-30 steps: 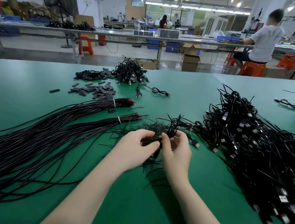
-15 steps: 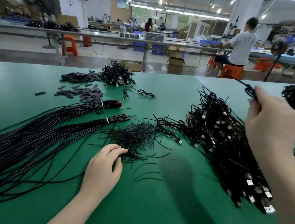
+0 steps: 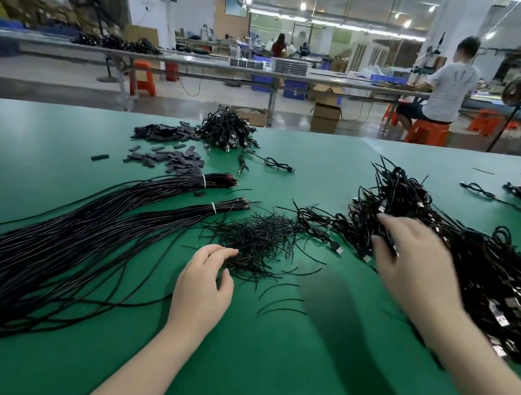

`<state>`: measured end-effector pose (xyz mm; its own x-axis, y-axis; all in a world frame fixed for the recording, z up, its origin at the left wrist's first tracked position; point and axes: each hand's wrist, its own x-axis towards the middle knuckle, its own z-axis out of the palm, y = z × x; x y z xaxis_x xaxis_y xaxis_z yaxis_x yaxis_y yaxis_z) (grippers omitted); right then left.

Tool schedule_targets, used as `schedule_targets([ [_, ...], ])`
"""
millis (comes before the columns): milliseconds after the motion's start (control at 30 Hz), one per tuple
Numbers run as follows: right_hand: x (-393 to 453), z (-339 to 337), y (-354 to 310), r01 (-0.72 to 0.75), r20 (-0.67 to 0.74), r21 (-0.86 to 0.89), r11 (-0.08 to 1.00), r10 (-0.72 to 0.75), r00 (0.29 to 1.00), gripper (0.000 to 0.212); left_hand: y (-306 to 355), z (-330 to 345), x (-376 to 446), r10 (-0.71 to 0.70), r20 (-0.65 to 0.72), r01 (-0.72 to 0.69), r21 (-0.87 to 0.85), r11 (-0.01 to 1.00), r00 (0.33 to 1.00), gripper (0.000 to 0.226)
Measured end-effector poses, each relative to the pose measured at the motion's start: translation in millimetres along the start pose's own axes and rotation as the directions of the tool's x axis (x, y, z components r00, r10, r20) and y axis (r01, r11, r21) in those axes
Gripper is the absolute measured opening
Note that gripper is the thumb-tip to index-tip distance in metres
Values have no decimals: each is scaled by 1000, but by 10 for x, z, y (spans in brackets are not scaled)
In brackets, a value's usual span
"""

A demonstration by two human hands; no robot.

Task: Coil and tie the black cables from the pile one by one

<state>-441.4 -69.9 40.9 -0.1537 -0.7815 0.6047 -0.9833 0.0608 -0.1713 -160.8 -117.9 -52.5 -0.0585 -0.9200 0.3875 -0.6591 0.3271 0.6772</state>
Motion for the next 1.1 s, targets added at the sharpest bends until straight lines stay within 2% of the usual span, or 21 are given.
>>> schedule_targets([
  [100,-119,368,-503,6,201,192,981,-46,979,40,-26,20,9,-10,-34,10,-13,1000,999,39],
  [167,-152,650,-710,-57,331,263,963,-35,943,42,-24,17,11,-17,-75,15,-32,999,997,40],
  [233,-155,885,-835,-125,385,311,942,-4,923,40,-16,9,26,21,-138,-18,29,999,990,42],
  [300,-160,1059,-895,-138,335,337,931,19,942,34,-33,-1,54,51,-181,-23,150,988,982,43],
  [433,-249,1248,-897,-83,144,386,919,29,989,19,-134,16,109,-73,-133,113,325,939,988,49],
  [500,-250,1269,-863,-91,84,452,887,59,995,16,-166,46,128,-136,-127,164,248,955,983,47],
  [600,-236,1257,-811,-205,113,559,804,171,979,18,-182,-35,212,-235,-143,237,-7,972,961,44],
  [633,-226,1250,-795,-263,136,596,758,227,964,18,-218,-94,250,-250,-145,255,22,967,957,45],
  [667,-218,1245,-781,-318,164,625,713,278,946,17,-273,-165,290,-240,-146,261,144,954,960,47],
  [733,-203,1253,-763,-401,223,662,633,343,912,17,-426,-298,345,-230,-139,268,440,857,963,50],
  [767,-200,1260,-755,-424,246,672,607,358,901,18,-495,-353,360,-252,-133,284,524,803,959,49],
  [800,-199,1266,-752,-440,261,677,590,366,893,20,-549,-397,364,-274,-127,296,568,768,953,46],
  [867,-207,1267,-747,-456,279,688,564,375,884,21,-618,-448,356,-303,-127,320,564,761,945,36],
  [1000,-222,1246,-745,-465,278,702,539,394,876,19,-574,-478,328,-165,-154,222,534,815,974,27],
  [1100,-233,1237,-738,-472,281,696,541,400,872,19,-499,-422,283,-71,27,47,522,852,997,32],
])
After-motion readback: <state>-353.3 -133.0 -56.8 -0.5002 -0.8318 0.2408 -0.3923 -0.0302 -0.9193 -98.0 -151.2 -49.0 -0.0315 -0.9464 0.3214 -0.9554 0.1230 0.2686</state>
